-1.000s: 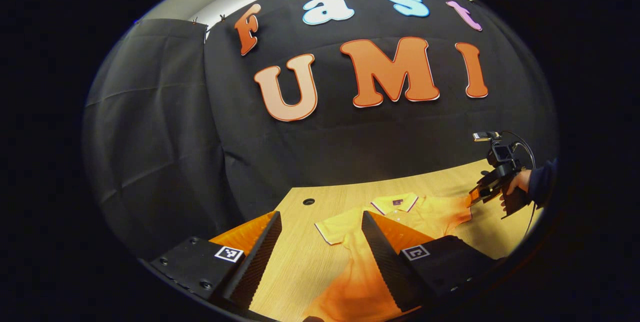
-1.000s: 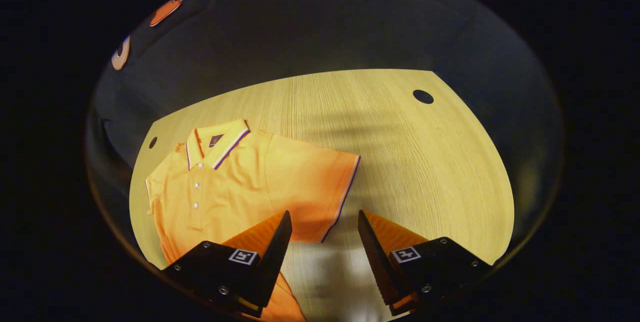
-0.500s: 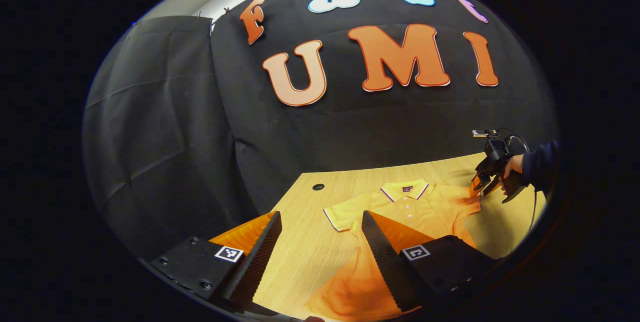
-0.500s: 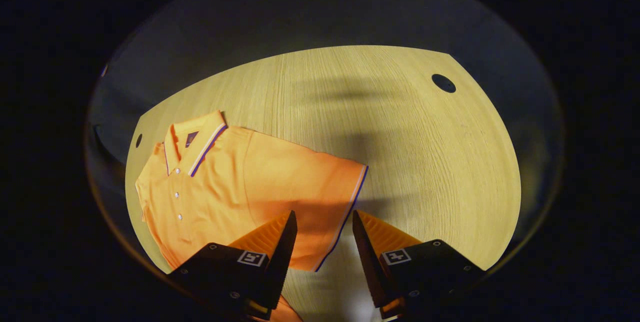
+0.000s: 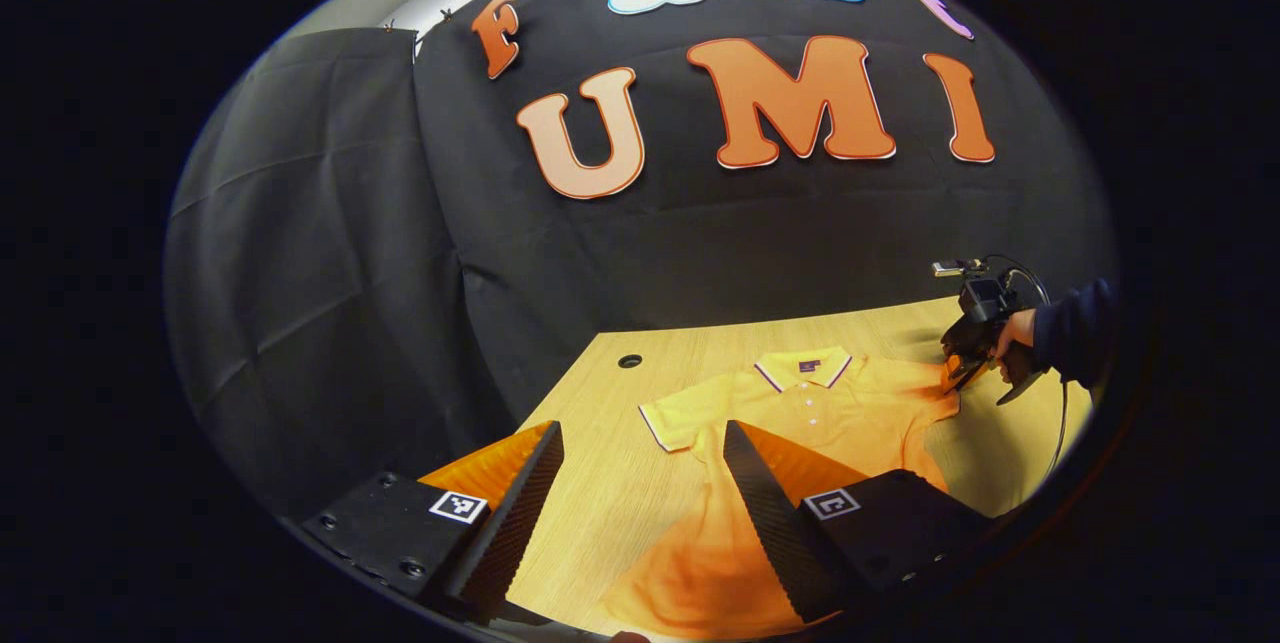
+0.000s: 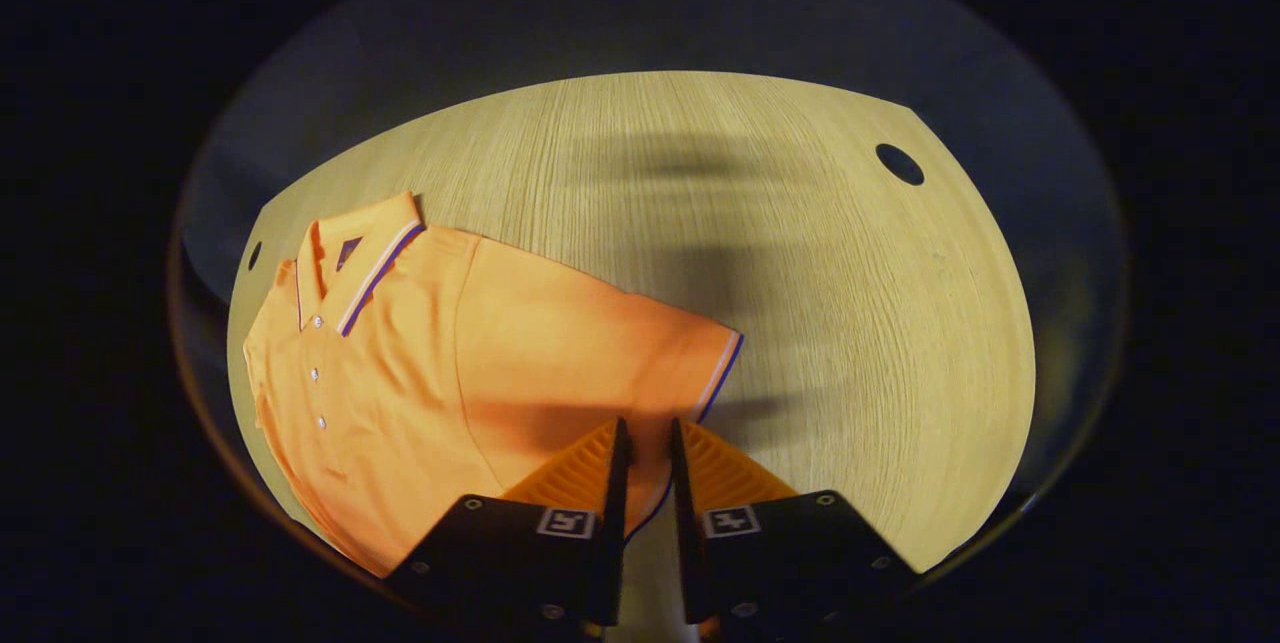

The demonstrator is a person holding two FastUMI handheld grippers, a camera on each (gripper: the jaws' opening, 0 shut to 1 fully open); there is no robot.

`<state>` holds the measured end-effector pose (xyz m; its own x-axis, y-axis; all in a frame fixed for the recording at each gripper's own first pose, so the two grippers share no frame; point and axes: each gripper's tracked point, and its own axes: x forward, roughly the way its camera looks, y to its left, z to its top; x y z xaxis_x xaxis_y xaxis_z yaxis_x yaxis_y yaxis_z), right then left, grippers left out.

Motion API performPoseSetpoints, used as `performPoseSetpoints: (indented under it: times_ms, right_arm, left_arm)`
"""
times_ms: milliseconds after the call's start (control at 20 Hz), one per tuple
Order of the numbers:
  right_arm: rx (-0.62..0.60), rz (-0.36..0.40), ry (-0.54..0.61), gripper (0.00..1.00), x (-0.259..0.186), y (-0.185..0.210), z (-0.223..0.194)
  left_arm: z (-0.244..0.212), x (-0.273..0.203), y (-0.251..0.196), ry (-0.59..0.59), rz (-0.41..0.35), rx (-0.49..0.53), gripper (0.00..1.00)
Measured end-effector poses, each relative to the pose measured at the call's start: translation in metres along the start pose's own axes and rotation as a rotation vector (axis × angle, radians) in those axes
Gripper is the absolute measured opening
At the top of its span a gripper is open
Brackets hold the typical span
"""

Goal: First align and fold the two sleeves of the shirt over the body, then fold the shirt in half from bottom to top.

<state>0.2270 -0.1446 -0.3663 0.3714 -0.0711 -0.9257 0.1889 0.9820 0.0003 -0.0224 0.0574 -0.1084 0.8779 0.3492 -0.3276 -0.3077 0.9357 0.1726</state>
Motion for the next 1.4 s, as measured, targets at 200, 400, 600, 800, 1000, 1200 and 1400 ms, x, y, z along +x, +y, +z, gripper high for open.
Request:
performPoseSetpoints:
  times_ms: [200, 400, 600, 800, 1000, 1200, 1400]
  right_arm:
    - [0.063, 0.077, -0.014, 0.06, -0.003, 0.011, 0.006]
    - [0.067, 0.166, -0.054, 0.00, -0.025, 0.031, 0.024]
    - [0.075, 0.233, -0.079, 0.00, -0.044, 0.054, 0.036]
    - [0.047, 0.289, -0.092, 0.00, -0.056, 0.082, 0.045]
    - [0.013, 0.345, -0.072, 0.00, -0.060, 0.114, 0.042]
    - [-0.027, 0.364, -0.080, 0.02, -0.055, 0.134, 0.040]
    - [-0.046, 0.402, -0.040, 0.11, -0.050, 0.155, 0.029]
  left_arm:
    - [0.002, -0.001, -0.004, -0.007, -0.008, 0.014, 0.99]
    - [-0.003, -0.001, -0.002, 0.004, -0.004, -0.003, 0.99]
    - [-0.005, -0.002, 0.000, 0.010, 0.004, -0.007, 0.99]
    - [-0.008, -0.003, 0.002, 0.015, 0.008, -0.005, 0.99]
    - [-0.016, -0.003, 0.008, 0.031, 0.027, -0.014, 0.99]
    - [-0.024, -0.001, 0.021, 0.060, 0.053, -0.101, 0.99]
    - [-0.028, 0.006, 0.037, 0.084, 0.082, -0.164, 0.99]
